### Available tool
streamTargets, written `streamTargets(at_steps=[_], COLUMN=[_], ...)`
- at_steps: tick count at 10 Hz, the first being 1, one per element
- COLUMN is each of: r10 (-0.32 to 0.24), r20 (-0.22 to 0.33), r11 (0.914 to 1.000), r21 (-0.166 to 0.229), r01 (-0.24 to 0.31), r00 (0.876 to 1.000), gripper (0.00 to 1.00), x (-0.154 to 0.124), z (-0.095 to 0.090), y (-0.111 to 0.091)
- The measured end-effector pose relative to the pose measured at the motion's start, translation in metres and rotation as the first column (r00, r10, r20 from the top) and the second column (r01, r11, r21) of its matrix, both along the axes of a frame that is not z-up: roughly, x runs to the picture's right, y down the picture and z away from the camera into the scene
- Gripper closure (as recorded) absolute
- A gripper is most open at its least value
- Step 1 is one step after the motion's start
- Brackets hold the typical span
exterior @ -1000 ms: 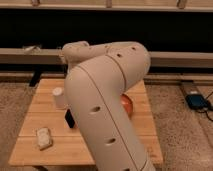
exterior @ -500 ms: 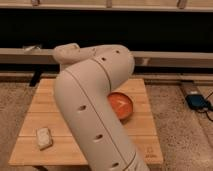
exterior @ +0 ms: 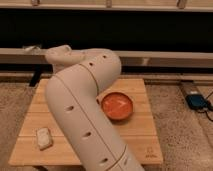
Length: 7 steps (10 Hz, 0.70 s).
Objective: Place the ceramic cup over the eraser
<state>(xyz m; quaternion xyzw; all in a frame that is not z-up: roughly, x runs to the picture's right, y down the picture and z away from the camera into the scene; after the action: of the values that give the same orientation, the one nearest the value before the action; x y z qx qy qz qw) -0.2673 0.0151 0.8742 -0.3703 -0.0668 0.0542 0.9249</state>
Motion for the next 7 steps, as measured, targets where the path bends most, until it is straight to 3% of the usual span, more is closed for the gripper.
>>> streamTargets(at_steps=[2,7], r10=[-0.017,-0.06], r20=[0.013,0.026], r11=[0.9998,0.9981], r21=[-0.005,-0.016], r01=[0.017,0.06], r00=[1.0,0.998], gripper=[0.25,0.71], x=[-0.012,-0.022], z=[0.0,0.002], y=[0.004,0.022])
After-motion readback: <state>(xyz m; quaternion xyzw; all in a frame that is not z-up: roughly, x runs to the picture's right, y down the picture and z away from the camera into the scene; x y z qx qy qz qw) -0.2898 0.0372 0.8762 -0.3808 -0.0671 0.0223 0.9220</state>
